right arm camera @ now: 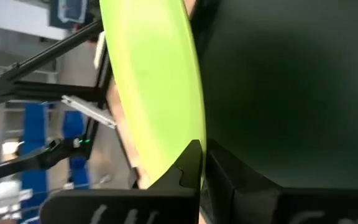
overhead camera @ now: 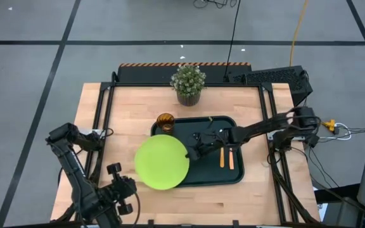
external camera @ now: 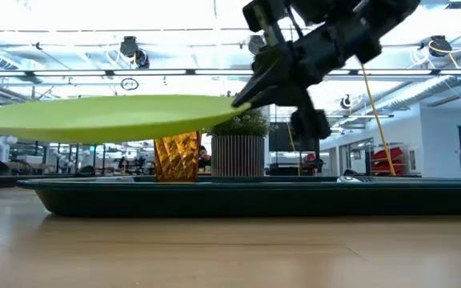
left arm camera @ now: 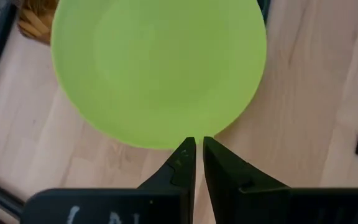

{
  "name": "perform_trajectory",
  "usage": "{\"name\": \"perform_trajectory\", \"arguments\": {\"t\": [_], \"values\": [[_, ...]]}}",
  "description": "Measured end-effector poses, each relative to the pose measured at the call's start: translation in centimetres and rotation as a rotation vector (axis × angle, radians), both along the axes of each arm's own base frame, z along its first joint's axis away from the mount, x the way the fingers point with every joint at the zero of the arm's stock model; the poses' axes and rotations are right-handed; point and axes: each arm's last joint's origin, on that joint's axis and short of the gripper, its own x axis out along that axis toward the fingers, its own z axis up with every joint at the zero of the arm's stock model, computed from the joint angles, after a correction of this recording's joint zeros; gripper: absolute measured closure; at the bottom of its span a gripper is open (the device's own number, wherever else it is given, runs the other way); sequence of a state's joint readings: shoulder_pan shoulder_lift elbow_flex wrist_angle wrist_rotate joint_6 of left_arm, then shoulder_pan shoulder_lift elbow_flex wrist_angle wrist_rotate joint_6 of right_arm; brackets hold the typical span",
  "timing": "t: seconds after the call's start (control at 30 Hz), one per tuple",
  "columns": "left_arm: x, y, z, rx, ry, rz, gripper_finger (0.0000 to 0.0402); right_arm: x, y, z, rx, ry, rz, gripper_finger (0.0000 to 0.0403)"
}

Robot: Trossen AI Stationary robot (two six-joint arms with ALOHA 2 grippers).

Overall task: Pick and place plate/cup/fork/spoon on tray
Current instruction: Put the plate on the serving tray

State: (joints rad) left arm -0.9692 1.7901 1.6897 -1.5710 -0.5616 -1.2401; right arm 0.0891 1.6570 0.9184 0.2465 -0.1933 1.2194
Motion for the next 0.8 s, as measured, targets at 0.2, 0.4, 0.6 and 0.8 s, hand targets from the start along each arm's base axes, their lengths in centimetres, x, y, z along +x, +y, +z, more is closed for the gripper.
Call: {"name": "perform_trajectory", "arguments": {"t": [0.2,0.4,0.6,0.8], "values": [[0.1,0.3,0.4,0.039,-0.077,-0.003,0.0366,-2.1,0.5,1.1,-0.034,0.131,-0.038,0.0403],[-1.2,1.1,2.6,0.034,-0.224,-0.017,0.0366,-2.9,1.4,1.2,0.005,0.204,-0.046,0.0403],[-3.0,1.7,4.4,-0.022,-0.29,-0.033,0.0366,-3.6,1.7,0.6,0.008,0.298,-0.061,0.0403],[-3.6,1.4,4.6,-0.022,-0.304,-0.058,0.0366,-4.7,1.3,0.8,-0.018,0.375,-0.084,0.0403]]}}
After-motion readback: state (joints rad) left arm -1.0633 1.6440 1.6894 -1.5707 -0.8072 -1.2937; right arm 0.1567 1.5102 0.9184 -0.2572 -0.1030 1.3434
